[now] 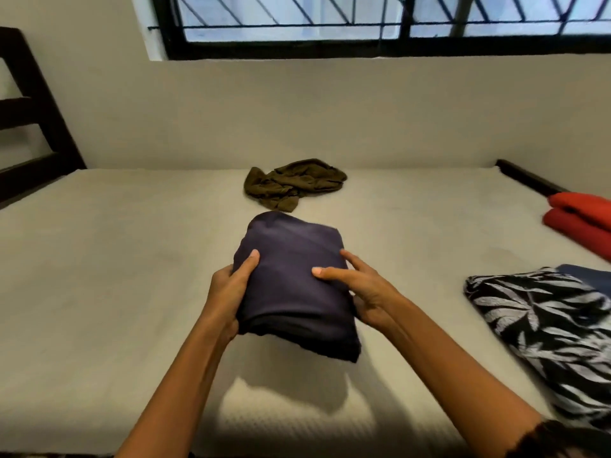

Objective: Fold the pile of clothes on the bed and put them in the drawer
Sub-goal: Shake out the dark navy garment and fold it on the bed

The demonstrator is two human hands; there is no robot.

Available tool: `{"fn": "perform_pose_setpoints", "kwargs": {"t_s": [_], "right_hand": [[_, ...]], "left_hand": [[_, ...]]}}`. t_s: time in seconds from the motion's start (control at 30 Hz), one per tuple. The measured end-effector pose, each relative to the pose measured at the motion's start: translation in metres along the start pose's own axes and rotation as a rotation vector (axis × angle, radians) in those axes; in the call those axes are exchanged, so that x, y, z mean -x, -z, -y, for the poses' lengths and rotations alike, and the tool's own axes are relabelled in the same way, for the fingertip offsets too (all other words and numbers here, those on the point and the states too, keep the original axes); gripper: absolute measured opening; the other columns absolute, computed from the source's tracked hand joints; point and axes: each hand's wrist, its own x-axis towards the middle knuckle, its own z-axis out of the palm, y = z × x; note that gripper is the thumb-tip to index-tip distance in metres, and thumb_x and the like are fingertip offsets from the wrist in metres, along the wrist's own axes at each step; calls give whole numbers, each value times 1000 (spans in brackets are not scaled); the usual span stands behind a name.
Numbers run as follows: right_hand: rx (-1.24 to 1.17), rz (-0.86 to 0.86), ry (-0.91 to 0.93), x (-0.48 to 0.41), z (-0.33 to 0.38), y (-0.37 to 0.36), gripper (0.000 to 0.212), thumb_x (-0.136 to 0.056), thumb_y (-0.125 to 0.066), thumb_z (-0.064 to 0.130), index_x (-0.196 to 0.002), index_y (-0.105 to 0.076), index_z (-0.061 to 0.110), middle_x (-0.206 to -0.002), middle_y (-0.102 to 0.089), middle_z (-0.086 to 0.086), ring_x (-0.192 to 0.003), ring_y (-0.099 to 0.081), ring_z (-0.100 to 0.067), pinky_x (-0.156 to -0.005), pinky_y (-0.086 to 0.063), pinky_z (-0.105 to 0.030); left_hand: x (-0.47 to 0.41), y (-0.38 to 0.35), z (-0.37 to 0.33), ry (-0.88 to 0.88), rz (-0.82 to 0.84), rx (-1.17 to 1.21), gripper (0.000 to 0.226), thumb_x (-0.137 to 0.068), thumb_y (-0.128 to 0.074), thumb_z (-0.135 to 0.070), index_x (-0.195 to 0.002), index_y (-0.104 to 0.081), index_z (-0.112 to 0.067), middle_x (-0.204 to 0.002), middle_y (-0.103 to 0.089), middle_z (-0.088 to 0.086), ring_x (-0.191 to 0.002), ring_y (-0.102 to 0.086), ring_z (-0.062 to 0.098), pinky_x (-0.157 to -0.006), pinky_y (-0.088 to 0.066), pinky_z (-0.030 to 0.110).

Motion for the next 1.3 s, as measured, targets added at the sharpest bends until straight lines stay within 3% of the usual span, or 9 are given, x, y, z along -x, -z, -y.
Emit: {"fn": "perform_pose_setpoints", "kwargs": {"t_s": [0.13, 0.37, 0.5, 0.7, 0.83, 0.9, 1.0, 1.17, 1.3], "right_hand": [[120, -39, 134, 15, 55, 87, 93, -65, -82, 9, -142, -36, 34, -141, -39, 2, -125, -43, -31, -104, -39, -52], [228, -270, 356, 12, 145, 257, 80, -65, -77, -5, -133, -50, 27, -129, -55, -11, -108, -61, -29, -89, -52, -38], [381, -349, 404, -6, 182, 343, 64, -71, -73, -5, -123, -58, 27, -123, -55, -9, -105, -60, -24, -81, -51, -30], [589, -405, 404, -43, 202, 452, 58, -73, -73, -2, -117, -61, 32, -123, -57, -4, -111, -54, -17, -86, -46, -24], [884, -503, 325, -71, 176, 499, 61, -77, -62, -9, -126, -56, 27, -129, -57, -7, -117, -54, -19, -94, -45, -22], [1108, -481, 153, -85, 152, 501, 49, -92, -54, 11, -139, -44, 23, -145, -42, -10, -129, -44, -24, -103, -33, -22], [1321, -581, -75, -93, 120, 491, 55, -96, -23, 57, -148, -10, 43, -159, -2, -3, -144, -14, -31, -114, -12, -44], [1423, -739, -107, -80, 109, 470, 56, -94, -14, 62, -146, 3, 47, -159, 6, -2, -144, -4, -33, -112, -9, -55], [1469, -709, -151, -64, 116, 432, 61, -95, -14, 61, -149, 0, 37, -158, 10, -6, -144, 3, -35, -111, -4, -60]], "left_hand": [[11, -99, -11, -39, 105, 32, 27, -91, -55, -42, -105, -56, -19, -94, -63, 0, -83, -64, 18, -58, -51, 28], [5, -294, -14, 117, 337, 131, 37, -93, -56, -25, -125, -53, -8, -119, -61, 10, -94, -60, 28, -75, -50, 37], [-15, -394, 5, 188, 438, 205, 30, -94, -54, -16, -119, -55, 0, -113, -63, 12, -94, -60, 28, -80, -48, 37], [-43, -508, 63, 327, 506, 273, 32, -96, -51, -15, -126, -52, -4, -121, -61, 13, -105, -60, 31, -86, -50, 43], [-51, -540, 112, 430, 518, 197, 34, -95, -53, -14, -127, -51, -3, -125, -59, 14, -105, -60, 29, -92, -49, 45], [-57, -546, 134, 449, 512, 127, 36, -93, -55, -9, -128, -51, -1, -124, -59, 16, -105, -60, 30, -94, -48, 46], [-63, -545, 146, 431, 515, 97, 33, -95, -51, -5, -127, -51, -1, -126, -58, 15, -104, -59, 27, -92, -48, 41], [-57, -540, 134, 425, 510, -29, 38, -92, -57, -9, -128, -48, 0, -131, -54, 14, -114, -56, 32, -96, -47, 44], [-44, -507, 105, 357, 553, -215, 33, -92, -59, -16, -120, -48, -4, -93, -57, 7, -82, -59, 19, -69, -49, 32]]}}
